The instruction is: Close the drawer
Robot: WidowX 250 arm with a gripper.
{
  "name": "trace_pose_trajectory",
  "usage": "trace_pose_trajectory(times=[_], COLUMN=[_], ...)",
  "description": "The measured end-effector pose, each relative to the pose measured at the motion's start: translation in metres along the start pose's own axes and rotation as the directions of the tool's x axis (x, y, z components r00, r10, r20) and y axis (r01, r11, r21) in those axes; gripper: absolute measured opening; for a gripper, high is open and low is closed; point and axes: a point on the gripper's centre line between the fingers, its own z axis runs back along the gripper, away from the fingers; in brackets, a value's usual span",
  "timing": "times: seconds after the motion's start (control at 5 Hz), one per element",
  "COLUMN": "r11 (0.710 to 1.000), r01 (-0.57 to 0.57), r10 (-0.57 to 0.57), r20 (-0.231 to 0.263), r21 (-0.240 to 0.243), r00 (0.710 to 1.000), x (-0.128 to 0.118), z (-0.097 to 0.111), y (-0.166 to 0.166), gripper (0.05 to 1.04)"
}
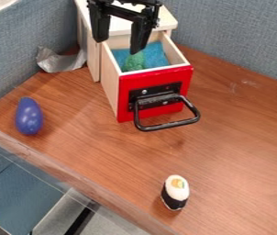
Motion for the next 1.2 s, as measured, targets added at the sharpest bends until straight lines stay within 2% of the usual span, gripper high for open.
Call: trace_pose_trajectory(times=[0.2, 0.4, 0.8, 1.0, 1.2], r11=[1.000, 1.000, 0.991, 0.970, 0.937], r01=[-0.002, 0.024, 0.131, 0.242, 0.344], r10=[0.002, -0.024, -0.131, -0.241, -0.341], r20=[-0.035, -0.047, -0.042, -0.039, -0.058], r21=[-0.004, 0.005, 0.013, 0.030, 0.055], r00=[0.999, 0.999, 0.991, 0.970, 0.938], x=[0.000, -0.003, -0.011, -0.011, -0.015], z=[-0.011, -0.015, -0.016, -0.017, -0.022], y=[0.000, -0.006, -0.038, -0.062, -0.091], gripper=[1.000, 1.000, 1.000, 1.000, 1.000])
